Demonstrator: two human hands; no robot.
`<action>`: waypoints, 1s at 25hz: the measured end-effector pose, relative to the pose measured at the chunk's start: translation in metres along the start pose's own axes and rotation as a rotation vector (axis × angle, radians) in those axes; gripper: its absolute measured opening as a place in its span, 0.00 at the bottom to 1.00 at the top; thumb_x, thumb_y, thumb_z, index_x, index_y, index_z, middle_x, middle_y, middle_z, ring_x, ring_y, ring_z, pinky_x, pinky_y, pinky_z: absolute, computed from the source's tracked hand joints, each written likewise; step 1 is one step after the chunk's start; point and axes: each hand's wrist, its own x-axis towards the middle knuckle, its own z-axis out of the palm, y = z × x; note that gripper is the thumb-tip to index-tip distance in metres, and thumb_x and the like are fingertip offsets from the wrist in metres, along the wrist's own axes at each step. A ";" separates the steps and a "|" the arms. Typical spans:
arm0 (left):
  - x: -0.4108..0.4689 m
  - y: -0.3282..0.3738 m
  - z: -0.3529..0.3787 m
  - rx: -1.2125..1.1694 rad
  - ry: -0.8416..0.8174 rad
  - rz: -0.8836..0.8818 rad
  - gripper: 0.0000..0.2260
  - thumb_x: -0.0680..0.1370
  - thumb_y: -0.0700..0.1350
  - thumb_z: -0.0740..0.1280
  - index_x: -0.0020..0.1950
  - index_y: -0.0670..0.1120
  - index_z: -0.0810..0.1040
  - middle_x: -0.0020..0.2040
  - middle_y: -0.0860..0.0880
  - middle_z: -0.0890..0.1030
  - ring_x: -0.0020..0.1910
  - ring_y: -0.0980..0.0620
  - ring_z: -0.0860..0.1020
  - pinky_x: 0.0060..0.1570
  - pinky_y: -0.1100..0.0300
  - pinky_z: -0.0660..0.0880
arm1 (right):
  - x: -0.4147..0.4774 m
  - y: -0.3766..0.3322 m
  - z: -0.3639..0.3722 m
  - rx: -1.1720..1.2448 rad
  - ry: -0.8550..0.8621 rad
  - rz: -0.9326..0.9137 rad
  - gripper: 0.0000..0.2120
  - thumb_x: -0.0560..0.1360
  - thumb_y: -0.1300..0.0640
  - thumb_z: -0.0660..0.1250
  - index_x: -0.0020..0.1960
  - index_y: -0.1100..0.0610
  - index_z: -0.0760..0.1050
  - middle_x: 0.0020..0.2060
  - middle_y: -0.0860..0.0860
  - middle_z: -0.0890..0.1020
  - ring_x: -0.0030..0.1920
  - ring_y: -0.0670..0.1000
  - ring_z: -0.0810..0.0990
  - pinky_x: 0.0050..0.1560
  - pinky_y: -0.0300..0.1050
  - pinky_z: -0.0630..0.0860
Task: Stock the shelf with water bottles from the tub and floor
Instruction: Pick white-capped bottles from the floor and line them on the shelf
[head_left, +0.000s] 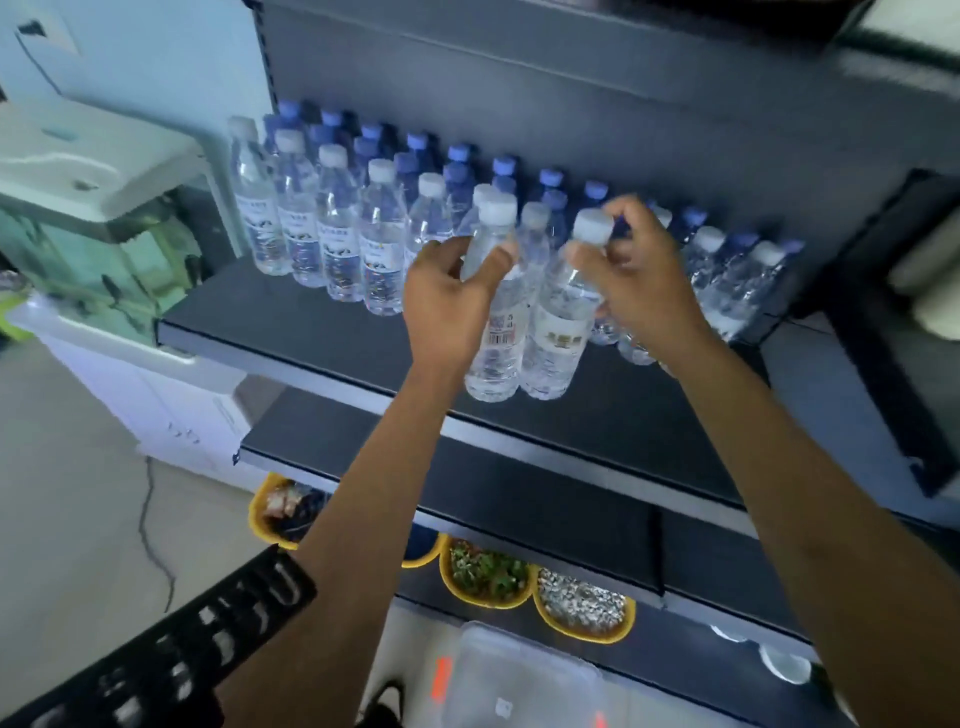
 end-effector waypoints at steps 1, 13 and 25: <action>0.002 -0.011 0.009 0.023 -0.061 -0.010 0.12 0.75 0.52 0.74 0.35 0.48 0.79 0.31 0.59 0.69 0.31 0.60 0.68 0.39 0.64 0.65 | 0.000 0.013 -0.007 -0.024 0.019 0.028 0.14 0.79 0.52 0.71 0.58 0.56 0.70 0.49 0.58 0.84 0.44 0.61 0.81 0.42 0.65 0.80; 0.009 -0.065 0.064 0.089 -0.379 -0.073 0.20 0.78 0.55 0.70 0.67 0.47 0.76 0.55 0.54 0.79 0.56 0.53 0.77 0.51 0.59 0.75 | -0.021 0.088 -0.040 -0.240 0.218 0.205 0.18 0.79 0.50 0.65 0.66 0.53 0.69 0.57 0.50 0.79 0.53 0.50 0.80 0.58 0.60 0.79; -0.010 -0.138 0.050 0.173 -0.569 -0.034 0.20 0.73 0.51 0.77 0.57 0.48 0.71 0.51 0.55 0.81 0.51 0.58 0.82 0.51 0.52 0.81 | -0.032 0.092 -0.038 -0.354 0.202 0.325 0.22 0.72 0.56 0.72 0.65 0.56 0.73 0.57 0.50 0.78 0.55 0.48 0.77 0.51 0.44 0.75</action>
